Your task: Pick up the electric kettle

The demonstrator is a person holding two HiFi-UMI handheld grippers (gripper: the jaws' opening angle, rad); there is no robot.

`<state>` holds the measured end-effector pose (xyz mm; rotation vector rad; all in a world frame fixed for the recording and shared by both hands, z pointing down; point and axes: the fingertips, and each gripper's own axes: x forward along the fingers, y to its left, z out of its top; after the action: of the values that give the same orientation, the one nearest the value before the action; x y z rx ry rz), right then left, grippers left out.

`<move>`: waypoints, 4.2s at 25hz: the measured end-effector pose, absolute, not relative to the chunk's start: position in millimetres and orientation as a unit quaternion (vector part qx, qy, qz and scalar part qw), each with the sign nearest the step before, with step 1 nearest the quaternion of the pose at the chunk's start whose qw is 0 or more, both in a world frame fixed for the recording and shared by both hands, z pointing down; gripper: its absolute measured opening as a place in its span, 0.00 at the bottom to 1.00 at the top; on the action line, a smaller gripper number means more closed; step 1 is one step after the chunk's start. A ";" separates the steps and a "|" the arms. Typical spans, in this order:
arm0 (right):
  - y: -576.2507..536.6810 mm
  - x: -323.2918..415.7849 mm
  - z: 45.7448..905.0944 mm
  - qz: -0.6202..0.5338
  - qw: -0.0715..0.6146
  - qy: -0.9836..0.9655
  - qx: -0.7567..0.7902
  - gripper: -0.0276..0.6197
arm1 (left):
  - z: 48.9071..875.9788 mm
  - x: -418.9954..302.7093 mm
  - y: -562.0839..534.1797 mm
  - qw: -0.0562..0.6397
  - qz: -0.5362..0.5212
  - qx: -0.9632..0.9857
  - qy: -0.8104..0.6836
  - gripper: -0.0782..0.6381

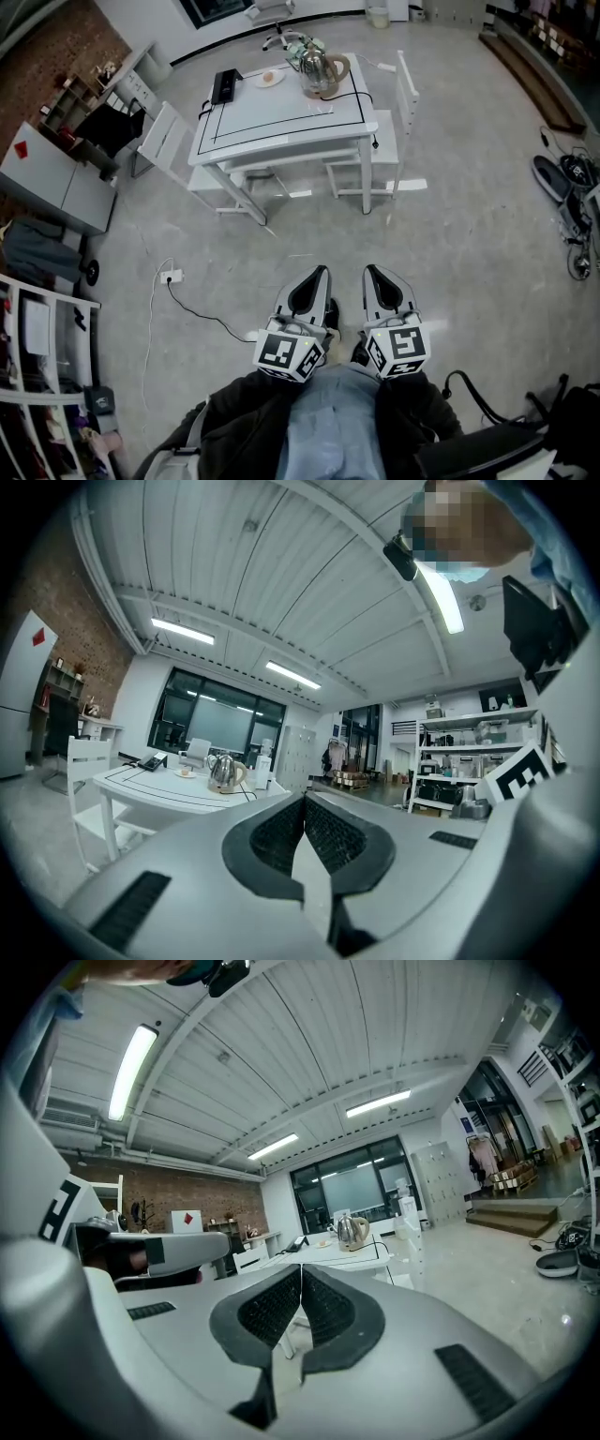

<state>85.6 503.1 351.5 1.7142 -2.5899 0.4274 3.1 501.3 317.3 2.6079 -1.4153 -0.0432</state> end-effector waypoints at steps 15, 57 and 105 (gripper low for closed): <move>376.8 36.0 341.6 0.116 0.010 -0.831 0.544 0.07 | 310.4 -39.1 371.5 0.090 -0.059 0.878 -0.466 0.12; 157.2 56.5 345.9 0.140 -0.006 -0.817 0.559 0.07 | 328.9 -17.3 154.8 0.110 -0.011 0.887 -0.449 0.12; -124.4 44.1 383.2 0.163 0.028 -0.811 0.561 0.07 | 372.8 -48.1 -131.2 0.169 -0.014 0.860 -0.481 0.12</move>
<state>44.1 -124.4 383.2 1.7323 -2.5033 0.5025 -48.1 -131.2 372.8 2.4455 -1.3667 -0.0407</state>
